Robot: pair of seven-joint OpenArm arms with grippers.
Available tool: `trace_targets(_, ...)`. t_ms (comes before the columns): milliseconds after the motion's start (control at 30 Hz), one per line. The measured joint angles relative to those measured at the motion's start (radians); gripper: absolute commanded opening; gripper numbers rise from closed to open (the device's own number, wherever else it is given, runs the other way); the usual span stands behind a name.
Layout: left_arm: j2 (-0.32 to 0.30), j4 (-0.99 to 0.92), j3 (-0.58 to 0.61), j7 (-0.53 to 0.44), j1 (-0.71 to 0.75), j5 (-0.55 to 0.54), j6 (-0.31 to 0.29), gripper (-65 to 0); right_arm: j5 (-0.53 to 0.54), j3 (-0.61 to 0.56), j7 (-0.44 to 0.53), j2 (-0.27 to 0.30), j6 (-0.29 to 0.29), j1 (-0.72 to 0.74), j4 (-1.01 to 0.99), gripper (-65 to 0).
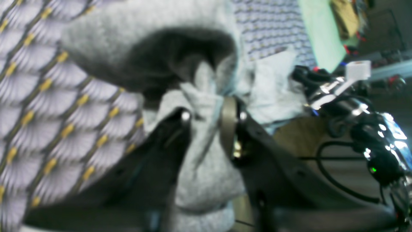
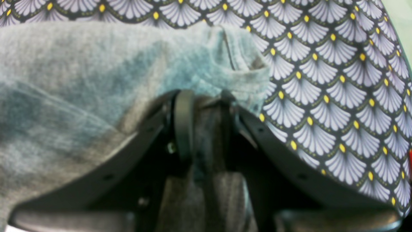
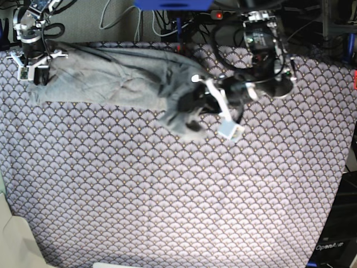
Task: Fold the T-shirt properly
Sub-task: 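Lift the strip end with the left gripper and drag it outward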
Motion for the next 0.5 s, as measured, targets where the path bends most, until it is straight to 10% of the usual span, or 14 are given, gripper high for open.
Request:
trace_targets(100,0.000,0.007,0.092,-0.042,-0.005,0.000,0.035,-65.0,0.000,0.000,0.000,0.000,0.000,0.000,0.000,-49.2)
trace_targets(500,-0.054,0.016,0.468,-0.296,-0.042,0.000,0.544,-65.0,0.000,0.001,0.000,0.000,0.000,0.000,0.000,-49.2)
